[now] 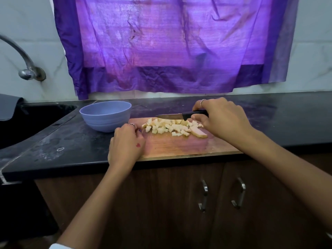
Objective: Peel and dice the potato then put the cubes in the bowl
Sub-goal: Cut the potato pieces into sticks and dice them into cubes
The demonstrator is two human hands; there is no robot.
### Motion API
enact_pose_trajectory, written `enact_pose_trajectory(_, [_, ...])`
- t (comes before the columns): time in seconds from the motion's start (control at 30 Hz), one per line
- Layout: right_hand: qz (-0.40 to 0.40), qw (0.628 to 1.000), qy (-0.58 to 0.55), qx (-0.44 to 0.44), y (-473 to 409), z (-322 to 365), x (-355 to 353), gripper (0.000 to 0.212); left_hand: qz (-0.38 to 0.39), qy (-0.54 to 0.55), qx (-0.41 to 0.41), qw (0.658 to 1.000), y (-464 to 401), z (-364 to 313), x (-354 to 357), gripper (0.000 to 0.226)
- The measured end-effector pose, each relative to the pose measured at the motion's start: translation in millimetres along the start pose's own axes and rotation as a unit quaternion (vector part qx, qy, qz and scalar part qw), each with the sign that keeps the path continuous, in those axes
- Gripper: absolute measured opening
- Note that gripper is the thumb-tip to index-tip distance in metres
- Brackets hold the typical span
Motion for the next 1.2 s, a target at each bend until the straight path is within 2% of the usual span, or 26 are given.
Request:
enact_pose_trajectory(0.07, [0.002,0.998,-0.048,0.028,1.5,-10.7,1.3,0.021,-0.014,-0.007,0.014,1.000,3.0,-5.1,-3.7,0.024])
enact_pose_trajectory(0.13, [-0.010,0.985,-0.155,0.069,2.2,-30.0,5.8,0.016,-0.037,-0.040,0.050,0.997,7.5,-14.3,-8.2,0.026])
enact_pose_trajectory(0.23, [-0.038,0.933,-0.334,0.126,8.2,-58.8,20.5,0.015,-0.042,-0.071,0.109,0.991,15.6,-37.5,-7.2,0.033])
enact_pose_trajectory(0.37, [-0.055,0.858,-0.477,0.183,21.3,-80.4,43.9,0.019,0.066,-0.038,0.185,0.980,23.3,-85.9,17.8,0.049])
enact_pose_trajectory(0.47, [-0.056,0.828,-0.522,0.196,24.5,-89.1,53.2,0.020,0.148,-0.073,0.226,0.960,22.7,-122.3,37.8,0.052])
enact_pose_trajectory(0.57, [-0.054,0.833,-0.518,0.188,26.3,-93.1,59.5,0.022,0.219,-0.117,0.265,0.932,14.8,-145.0,50.5,0.047])
enact_pose_trajectory(0.73, [-0.074,0.845,-0.500,0.174,26.1,-98.1,62.4,0.019,0.279,-0.207,0.250,0.904,1.5,-151.9,67.5,0.047])
enact_pose_trajectory(1.03, [-0.073,0.852,-0.491,0.164,25.2,-97.8,63.5,0.018,0.258,-0.153,0.255,0.919,-5.6,-147.7,79.8,0.040])
enact_pose_trajectory(1.2, [-0.076,0.850,-0.493,0.168,25.3,-98.9,64.9,0.018,0.246,-0.170,0.260,0.918,-13.6,-142.9,82.7,0.034])
Point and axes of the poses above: each hand's wrist, its own y-axis away from the middle knuckle, its own x-axis out of the palm, z = x × y, the point moved 6 cm from there along -y, towards the middle knuckle
